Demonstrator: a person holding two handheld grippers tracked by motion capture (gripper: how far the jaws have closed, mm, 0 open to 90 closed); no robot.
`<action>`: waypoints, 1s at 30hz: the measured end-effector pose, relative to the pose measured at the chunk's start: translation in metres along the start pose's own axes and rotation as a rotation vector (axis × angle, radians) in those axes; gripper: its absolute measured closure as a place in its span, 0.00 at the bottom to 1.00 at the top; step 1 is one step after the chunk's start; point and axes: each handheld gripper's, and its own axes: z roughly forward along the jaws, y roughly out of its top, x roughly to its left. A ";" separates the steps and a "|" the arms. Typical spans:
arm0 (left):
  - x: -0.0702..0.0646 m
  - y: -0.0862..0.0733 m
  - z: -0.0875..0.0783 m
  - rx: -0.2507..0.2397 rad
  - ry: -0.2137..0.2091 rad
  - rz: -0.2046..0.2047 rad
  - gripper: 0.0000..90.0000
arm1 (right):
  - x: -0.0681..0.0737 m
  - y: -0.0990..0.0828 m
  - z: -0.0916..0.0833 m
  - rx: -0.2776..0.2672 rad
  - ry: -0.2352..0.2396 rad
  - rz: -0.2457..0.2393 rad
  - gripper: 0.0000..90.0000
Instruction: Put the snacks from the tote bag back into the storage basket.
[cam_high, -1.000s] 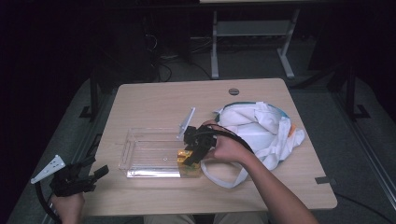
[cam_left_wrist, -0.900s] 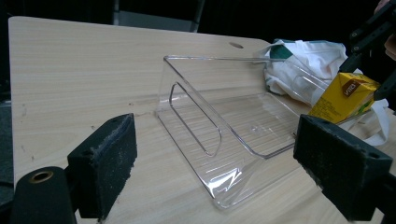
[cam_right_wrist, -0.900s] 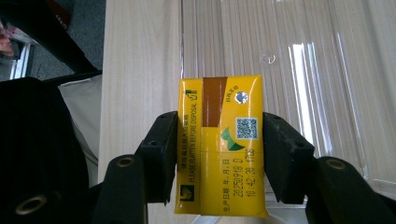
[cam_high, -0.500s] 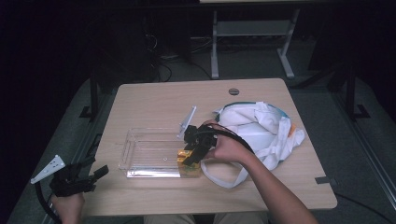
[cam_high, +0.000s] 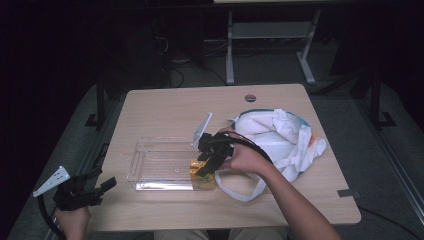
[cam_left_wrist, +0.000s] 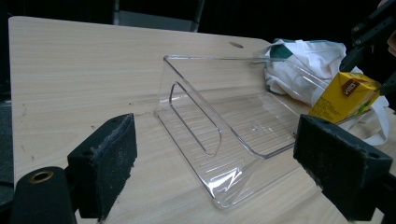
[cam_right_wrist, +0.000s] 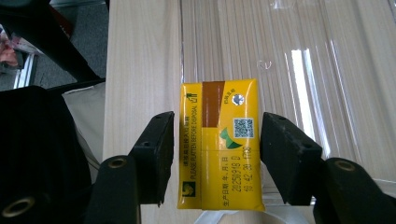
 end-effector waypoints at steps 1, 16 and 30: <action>0.000 0.000 0.000 0.000 0.001 -0.002 0.14 | 0.000 0.000 -0.001 0.000 0.001 0.006 0.49; 0.000 0.000 0.000 0.002 -0.001 0.000 0.14 | -0.001 -0.003 -0.014 -0.035 -0.009 0.011 0.49; 0.000 0.000 0.000 0.002 0.001 -0.002 0.14 | -0.001 -0.005 -0.027 -0.054 -0.025 0.020 0.50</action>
